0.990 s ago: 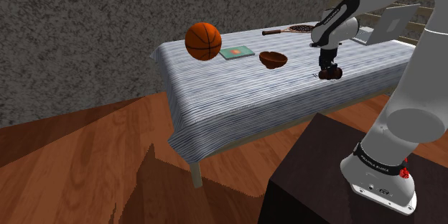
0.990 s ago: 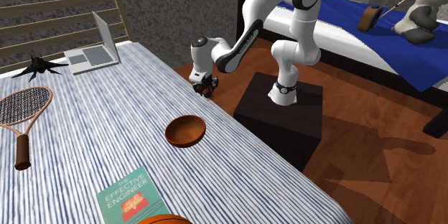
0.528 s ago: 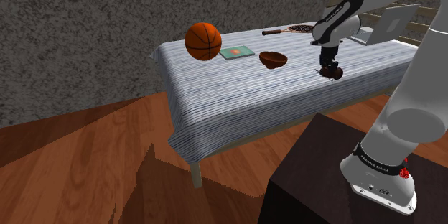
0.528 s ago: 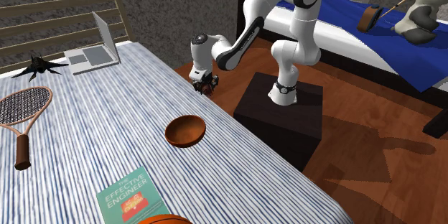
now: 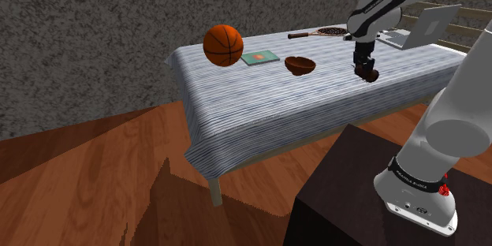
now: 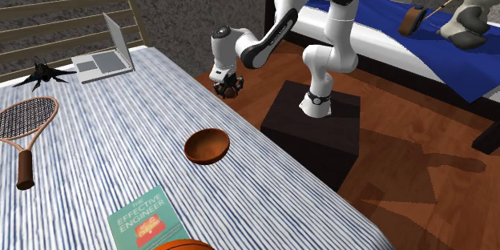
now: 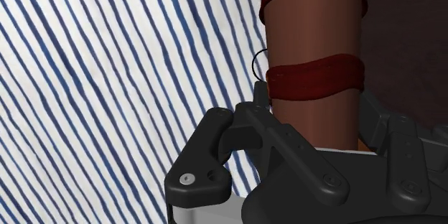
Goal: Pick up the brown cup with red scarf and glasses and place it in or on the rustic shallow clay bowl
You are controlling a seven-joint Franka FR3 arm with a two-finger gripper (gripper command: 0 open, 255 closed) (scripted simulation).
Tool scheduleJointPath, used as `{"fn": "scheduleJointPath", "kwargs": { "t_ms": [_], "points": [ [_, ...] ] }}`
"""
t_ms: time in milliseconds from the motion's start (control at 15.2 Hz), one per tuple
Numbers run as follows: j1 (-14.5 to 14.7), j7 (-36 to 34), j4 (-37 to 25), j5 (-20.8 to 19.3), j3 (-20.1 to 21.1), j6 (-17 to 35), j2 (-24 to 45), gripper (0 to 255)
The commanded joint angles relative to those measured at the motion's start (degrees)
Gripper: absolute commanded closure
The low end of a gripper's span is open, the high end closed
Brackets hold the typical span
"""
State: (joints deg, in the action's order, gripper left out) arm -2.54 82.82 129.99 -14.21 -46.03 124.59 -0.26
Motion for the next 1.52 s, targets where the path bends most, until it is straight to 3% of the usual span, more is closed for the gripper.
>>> {"fn": "scheduleJointPath", "kwargs": {
  "t_ms": [0,1122,1452],
  "points": [
    [0.1,-0.3,-0.7,-0.8,0.1,-1.7,-1.3,255],
    [0.4,-1.6,-8.5,-4.3,2.2,-15.7,-8.8,255],
    [3.2,-2.2,-15.7,2.6,3.4,-16.5,0.0,255]
  ]
}}
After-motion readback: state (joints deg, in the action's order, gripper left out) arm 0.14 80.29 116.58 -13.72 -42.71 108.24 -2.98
